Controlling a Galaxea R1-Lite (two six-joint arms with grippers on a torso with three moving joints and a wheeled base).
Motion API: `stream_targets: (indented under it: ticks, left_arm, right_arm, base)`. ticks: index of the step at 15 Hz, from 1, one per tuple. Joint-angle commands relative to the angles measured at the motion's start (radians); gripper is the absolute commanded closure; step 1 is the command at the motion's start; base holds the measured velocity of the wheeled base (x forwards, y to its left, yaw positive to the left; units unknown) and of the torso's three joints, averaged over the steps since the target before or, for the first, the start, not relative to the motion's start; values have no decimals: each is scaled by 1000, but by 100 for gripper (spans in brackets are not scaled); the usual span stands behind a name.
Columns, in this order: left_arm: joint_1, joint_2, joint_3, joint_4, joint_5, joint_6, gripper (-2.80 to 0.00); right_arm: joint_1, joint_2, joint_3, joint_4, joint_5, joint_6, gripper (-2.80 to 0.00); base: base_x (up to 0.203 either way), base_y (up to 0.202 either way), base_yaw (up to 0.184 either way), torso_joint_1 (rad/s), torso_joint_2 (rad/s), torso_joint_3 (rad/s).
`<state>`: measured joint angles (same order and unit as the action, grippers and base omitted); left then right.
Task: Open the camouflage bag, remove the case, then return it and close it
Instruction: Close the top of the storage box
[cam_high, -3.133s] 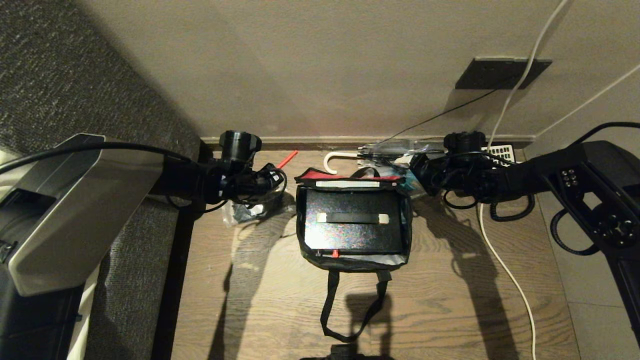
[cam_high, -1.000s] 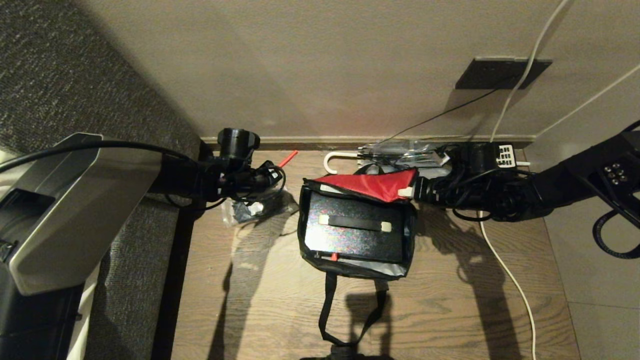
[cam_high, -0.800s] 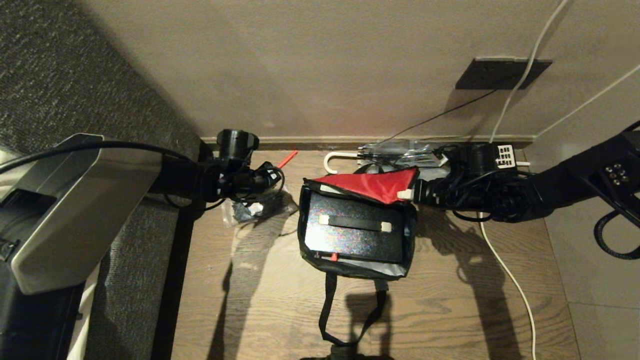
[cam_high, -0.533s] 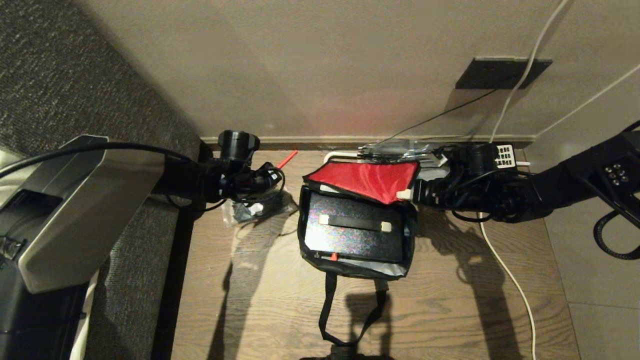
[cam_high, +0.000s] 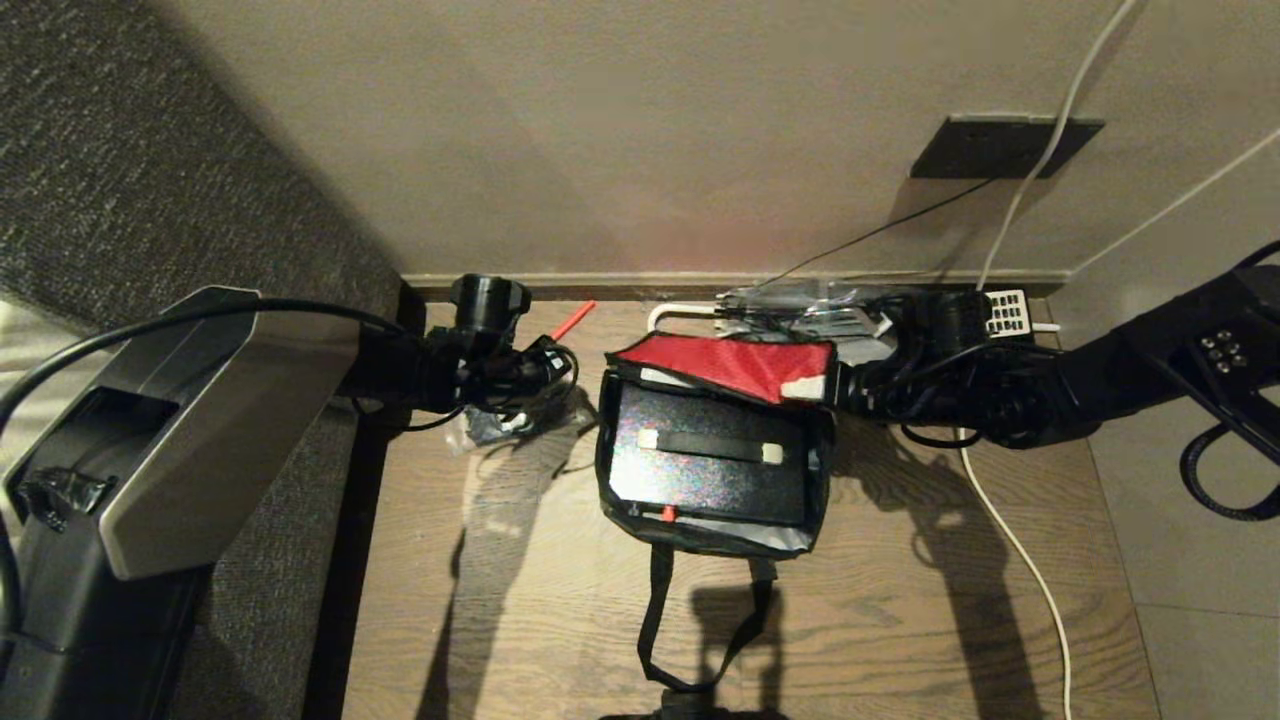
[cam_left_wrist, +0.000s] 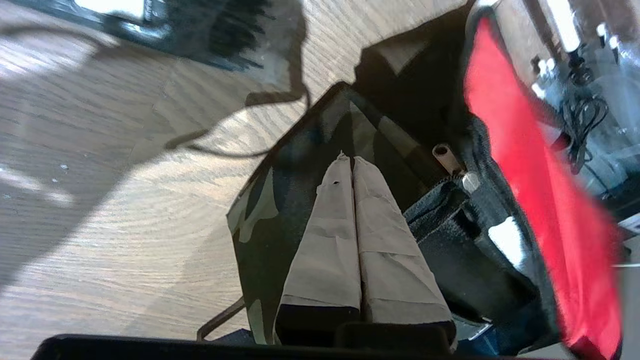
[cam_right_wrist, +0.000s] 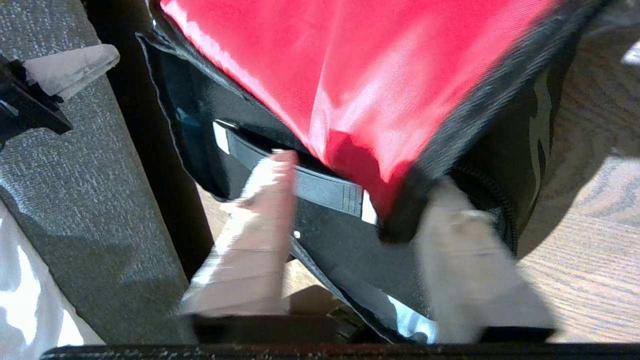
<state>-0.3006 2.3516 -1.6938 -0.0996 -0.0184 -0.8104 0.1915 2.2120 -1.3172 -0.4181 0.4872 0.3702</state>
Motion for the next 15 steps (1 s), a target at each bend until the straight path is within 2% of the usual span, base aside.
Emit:
stream_targets:
  ticks: [1, 6, 10, 11, 14, 15]
  left_arm:
    - [-3, 21, -9, -2, 0, -4, 0]
    - [-3, 77, -81, 8, 0, -4, 0]
    - [-15, 74, -79, 12, 0, -4, 0]
    - [-17, 74, -79, 12, 0, -4, 0]
    - [-18, 74, -80, 15, 0, -4, 0]
    - [-18, 74, -75, 15, 0, -4, 0]
  right_arm:
    - [0, 11, -7, -2, 2, 1, -280]
    - [-12, 19, -20, -2, -18, 54, -280]
    - [-59, 6, 21, -4, -38, 52, -280]
    - [-71, -5, 30, 7, -44, 49, 0]
    - [-96, -32, 45, 72, -46, 37, 0]
    - [-109, -28, 44, 102, -53, 0, 0]
  base:
    - [0, 0, 0, 0, 0, 0]
    - [0, 0, 0, 0, 0, 0]
    - [0, 0, 0, 0, 0, 0]
    - [0, 0, 0, 0, 0, 0]
    - [0, 0, 0, 0, 0, 0]
    - [0, 0, 0, 0, 0, 0]
